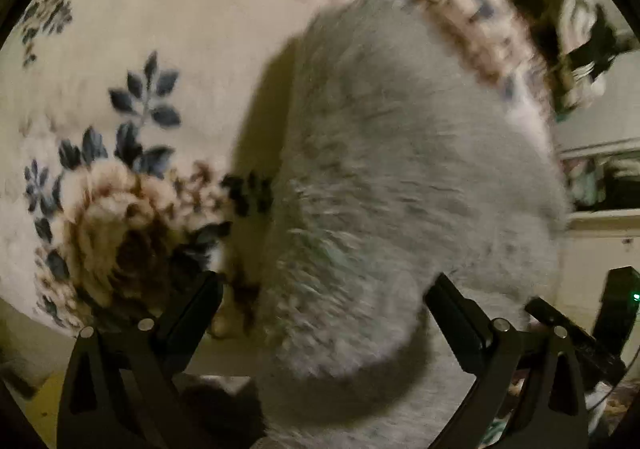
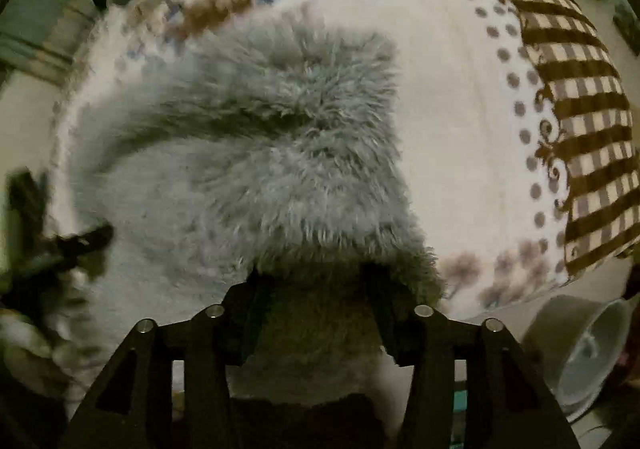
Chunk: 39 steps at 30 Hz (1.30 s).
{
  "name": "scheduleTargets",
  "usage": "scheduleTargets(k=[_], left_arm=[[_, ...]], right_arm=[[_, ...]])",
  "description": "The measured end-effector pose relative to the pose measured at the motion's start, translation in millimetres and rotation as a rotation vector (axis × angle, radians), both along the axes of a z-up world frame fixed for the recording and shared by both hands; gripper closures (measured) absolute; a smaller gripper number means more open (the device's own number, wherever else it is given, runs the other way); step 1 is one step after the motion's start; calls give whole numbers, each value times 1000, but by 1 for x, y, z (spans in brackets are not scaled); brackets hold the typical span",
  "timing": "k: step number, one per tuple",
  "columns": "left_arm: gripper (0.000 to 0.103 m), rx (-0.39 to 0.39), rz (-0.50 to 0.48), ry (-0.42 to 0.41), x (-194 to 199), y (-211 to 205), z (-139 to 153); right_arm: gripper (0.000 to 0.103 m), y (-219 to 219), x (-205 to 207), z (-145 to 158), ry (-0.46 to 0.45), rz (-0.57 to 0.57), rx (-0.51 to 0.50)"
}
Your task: Fold towel
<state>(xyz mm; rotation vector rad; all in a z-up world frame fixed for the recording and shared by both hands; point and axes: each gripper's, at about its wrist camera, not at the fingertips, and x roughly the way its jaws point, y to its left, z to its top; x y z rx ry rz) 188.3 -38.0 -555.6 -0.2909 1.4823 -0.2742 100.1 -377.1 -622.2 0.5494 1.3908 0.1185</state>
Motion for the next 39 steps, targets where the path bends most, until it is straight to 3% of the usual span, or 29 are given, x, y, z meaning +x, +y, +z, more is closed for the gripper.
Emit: scheduleTargets(k=[2, 4, 6, 8, 12, 16, 17, 18, 19, 21, 22, 28, 31, 35, 39], left_arm=[[0, -45, -1, -63, -2, 4, 18], [0, -55, -18, -86, -3, 5, 19], [0, -61, -32, -73, 0, 5, 5], [0, -83, -48, -61, 4, 4, -13], [0, -216, -48, -20, 9, 3, -36], [0, -314, 4, -4, 8, 7, -42], [2, -321, 10, -12, 8, 8, -40], [17, -333, 11, -29, 6, 10, -35], [27, -323, 16, -49, 4, 10, -29], [59, -344, 18, -73, 2, 13, -14], [63, -354, 24, -80, 1, 14, -6], [65, -399, 39, -111, 9, 10, 51], [65, -405, 57, -130, 31, 9, 71], [64, -401, 50, -192, 95, 1, 108], [64, -422, 42, -242, 184, -9, 133]], right_arm=[[13, -18, -3, 20, -60, -56, 122], [0, -33, -6, 27, -87, -92, 151], [0, -44, -4, 15, -72, -89, 158], [0, -52, 5, -15, -18, -80, 203], [0, -48, 28, -84, 68, -44, 393], [0, -42, 45, -93, 24, -27, 565], [7, -39, 47, -93, 13, -24, 582], [13, -35, 49, -94, 3, -25, 589], [27, -33, 48, -94, 5, -36, 586], [40, -33, 46, -91, 1, -68, 602], [49, -36, 45, -87, 0, -87, 616], [56, -45, 43, -42, -15, -104, 614], [56, -49, 64, -11, -31, -108, 615], [56, -61, 117, 39, -78, -87, 588], [56, -71, 210, 87, -130, -74, 536]])
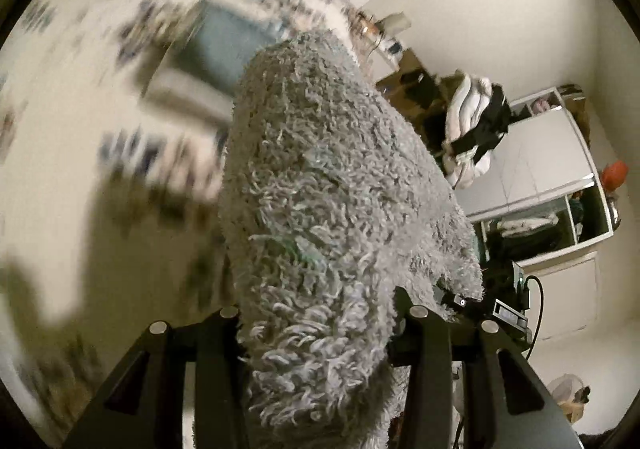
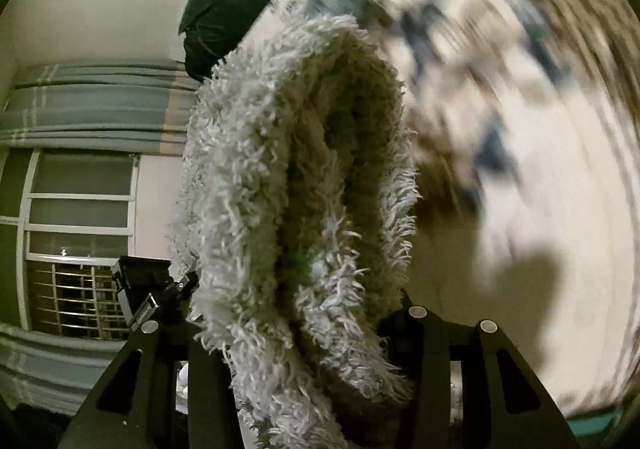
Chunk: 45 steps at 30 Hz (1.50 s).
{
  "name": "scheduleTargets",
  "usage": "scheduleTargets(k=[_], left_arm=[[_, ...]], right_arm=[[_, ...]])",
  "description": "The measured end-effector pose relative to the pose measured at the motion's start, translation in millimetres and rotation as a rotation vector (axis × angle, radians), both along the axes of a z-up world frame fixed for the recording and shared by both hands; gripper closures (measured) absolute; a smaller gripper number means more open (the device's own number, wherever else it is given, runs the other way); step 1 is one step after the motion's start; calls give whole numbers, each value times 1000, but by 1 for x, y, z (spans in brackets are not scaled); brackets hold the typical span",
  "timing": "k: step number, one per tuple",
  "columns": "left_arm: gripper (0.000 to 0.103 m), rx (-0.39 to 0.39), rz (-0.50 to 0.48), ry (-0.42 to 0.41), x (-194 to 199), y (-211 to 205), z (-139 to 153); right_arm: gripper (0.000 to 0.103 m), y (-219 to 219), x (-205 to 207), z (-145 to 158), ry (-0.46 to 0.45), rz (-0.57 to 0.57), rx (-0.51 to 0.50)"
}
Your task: Fold towel
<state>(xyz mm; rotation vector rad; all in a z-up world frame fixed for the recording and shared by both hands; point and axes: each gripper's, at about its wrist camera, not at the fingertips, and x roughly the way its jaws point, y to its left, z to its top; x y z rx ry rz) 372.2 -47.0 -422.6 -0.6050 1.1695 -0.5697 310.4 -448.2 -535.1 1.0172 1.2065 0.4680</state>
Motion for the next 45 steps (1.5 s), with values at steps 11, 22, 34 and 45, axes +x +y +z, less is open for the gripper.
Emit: scheduleTargets(k=[11, 22, 34, 45], left_arm=[[62, 78, 63, -11, 248, 5, -22], [30, 257, 41, 87, 282, 36, -68], [15, 465, 32, -29, 233, 18, -51], [15, 511, -8, -30, 227, 8, -55]], right_arm=[[56, 17, 295, 1, -24, 14, -59], [21, 40, 390, -32, 80, 4, -229], [97, 40, 287, -6, 119, -178, -252], [97, 38, 226, 21, 142, -249, -334]])
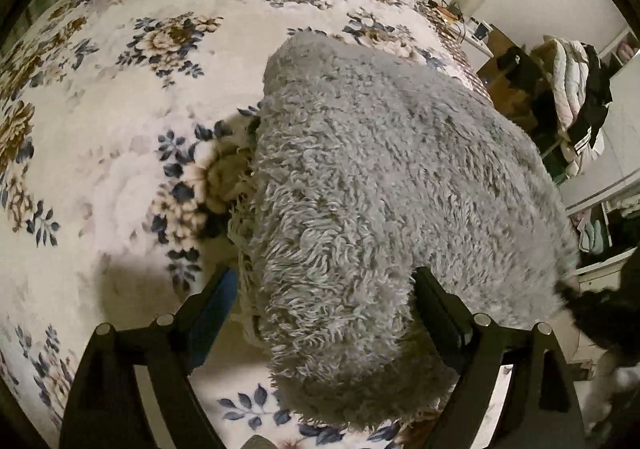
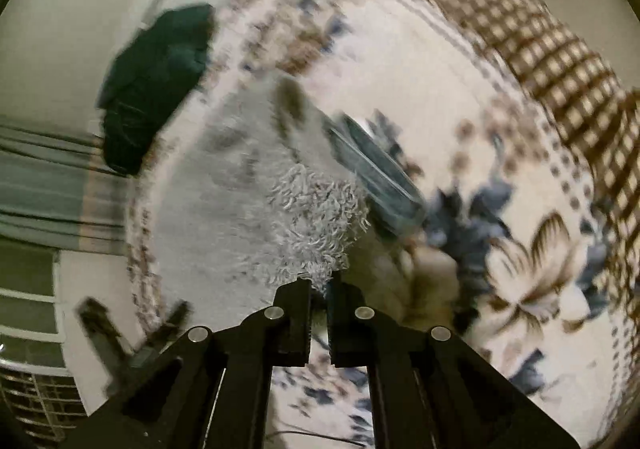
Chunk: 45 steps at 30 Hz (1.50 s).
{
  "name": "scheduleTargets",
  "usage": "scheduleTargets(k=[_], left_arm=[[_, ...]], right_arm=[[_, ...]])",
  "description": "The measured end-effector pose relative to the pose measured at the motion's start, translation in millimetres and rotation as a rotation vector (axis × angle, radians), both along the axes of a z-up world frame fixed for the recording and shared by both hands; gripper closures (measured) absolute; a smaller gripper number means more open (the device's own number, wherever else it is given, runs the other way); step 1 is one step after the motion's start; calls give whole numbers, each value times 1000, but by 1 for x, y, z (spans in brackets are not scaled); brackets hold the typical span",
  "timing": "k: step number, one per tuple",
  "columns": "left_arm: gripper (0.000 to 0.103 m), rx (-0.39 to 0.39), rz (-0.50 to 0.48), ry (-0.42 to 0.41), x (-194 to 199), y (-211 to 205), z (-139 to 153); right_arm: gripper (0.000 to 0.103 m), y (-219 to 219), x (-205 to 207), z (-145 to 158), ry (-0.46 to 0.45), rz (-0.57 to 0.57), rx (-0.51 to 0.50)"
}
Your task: Fold towel
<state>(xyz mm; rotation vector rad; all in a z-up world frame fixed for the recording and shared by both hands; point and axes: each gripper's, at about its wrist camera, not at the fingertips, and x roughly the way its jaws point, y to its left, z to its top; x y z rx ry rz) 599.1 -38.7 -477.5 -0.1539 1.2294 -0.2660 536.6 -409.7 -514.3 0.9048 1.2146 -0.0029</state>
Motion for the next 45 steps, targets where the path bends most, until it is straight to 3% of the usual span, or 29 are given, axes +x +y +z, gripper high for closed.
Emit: scheduleTargets(k=[4, 5, 6, 8, 10, 14, 16, 18, 22, 33, 45], left_arm=[[15, 24, -20, -6, -4, -4, 4], [15, 34, -25, -14, -7, -5, 8], [15, 47, -29, -25, -9, -7, 12], [15, 68, -33, -56, -16, -10, 24], [15, 87, -27, -86, -23, -13, 36], [14, 151, -27, -135, -45, -28, 64], [3, 185, -30, -150, -56, -36, 77], [3, 202, -29, -187, -73, -43, 96], [3, 227, -17, -223, -108, -55, 132], [3, 240, 27, -337, -219, -64, 246], [3, 230, 73, -438, -346, -75, 353]], right_arm=[[96, 7, 7, -33, 73, 43, -26], [89, 8, 8, -34, 77, 49, -34], [81, 9, 10, -33, 78, 52, -48], [45, 9, 10, -19, 70, 54, -112], [23, 12, 6, -2, 43, 64, -184], [0, 30, -6, 34, 23, 111, -421], [0, 43, -18, 55, -7, 133, -540], [0, 53, -32, 76, -34, 142, -618], [0, 63, -68, 127, -97, 142, -677], [0, 82, -187, 280, -270, 153, -777], [0, 83, -334, 415, -418, 138, -790]])
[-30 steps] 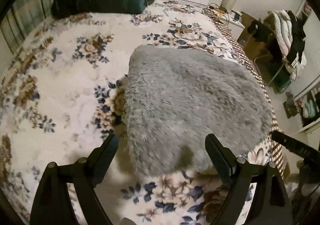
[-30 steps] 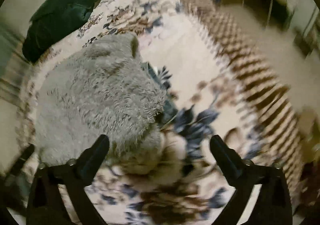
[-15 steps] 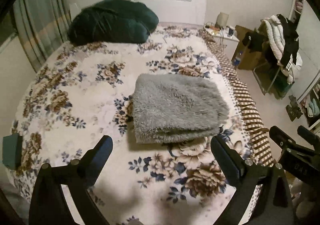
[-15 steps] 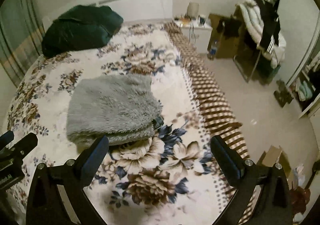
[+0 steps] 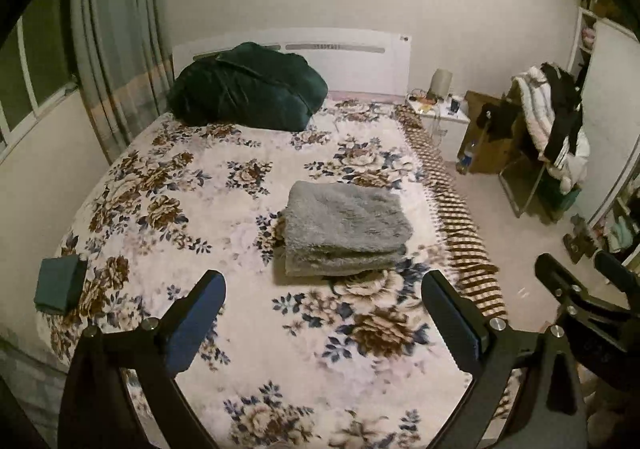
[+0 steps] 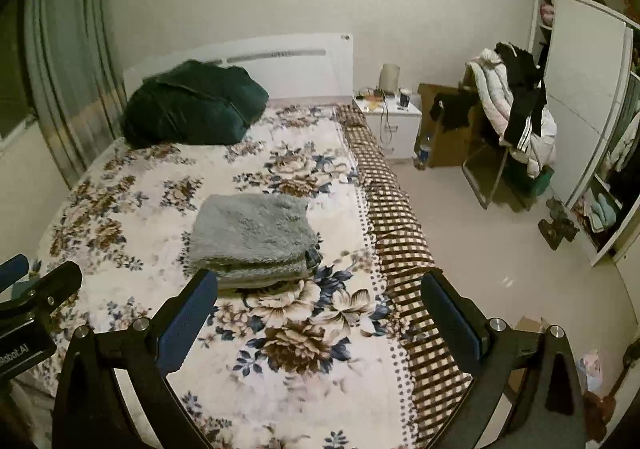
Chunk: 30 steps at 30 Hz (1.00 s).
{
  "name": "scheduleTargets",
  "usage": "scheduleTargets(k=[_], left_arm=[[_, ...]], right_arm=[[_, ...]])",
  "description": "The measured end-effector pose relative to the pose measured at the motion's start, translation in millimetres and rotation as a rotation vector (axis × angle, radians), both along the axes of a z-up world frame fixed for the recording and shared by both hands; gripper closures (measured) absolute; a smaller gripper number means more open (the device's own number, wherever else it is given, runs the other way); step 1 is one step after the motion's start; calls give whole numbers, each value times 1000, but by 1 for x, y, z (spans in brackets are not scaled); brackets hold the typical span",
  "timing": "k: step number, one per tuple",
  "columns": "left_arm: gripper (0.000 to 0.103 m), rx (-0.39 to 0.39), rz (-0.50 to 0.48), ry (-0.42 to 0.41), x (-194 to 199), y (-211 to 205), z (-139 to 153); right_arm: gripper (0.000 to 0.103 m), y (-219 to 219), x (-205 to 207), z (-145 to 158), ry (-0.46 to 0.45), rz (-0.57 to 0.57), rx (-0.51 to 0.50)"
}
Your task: Fold towel
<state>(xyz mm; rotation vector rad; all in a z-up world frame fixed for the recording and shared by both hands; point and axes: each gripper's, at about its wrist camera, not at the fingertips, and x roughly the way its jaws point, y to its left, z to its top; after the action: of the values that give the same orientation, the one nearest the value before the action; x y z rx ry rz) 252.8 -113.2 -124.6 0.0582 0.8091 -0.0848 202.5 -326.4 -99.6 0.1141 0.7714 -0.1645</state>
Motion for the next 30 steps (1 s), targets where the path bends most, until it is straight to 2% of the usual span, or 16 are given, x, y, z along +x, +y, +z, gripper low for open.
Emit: scheduleTargets(k=[7, 12, 20, 30], left_arm=[[3, 1, 30, -42, -48, -5, 34], [3, -8, 32, -48, -64, -1, 40], [0, -2, 50, -44, -79, 11, 47], [0, 16, 60, -71, -83, 18, 55]], right_arm=[[0, 0, -76, 59, -61, 35, -25], [0, 0, -108, 85, -72, 35, -25], [0, 5, -126, 106, -65, 39, -22], [0, 11, -128, 114, -65, 54, -18]])
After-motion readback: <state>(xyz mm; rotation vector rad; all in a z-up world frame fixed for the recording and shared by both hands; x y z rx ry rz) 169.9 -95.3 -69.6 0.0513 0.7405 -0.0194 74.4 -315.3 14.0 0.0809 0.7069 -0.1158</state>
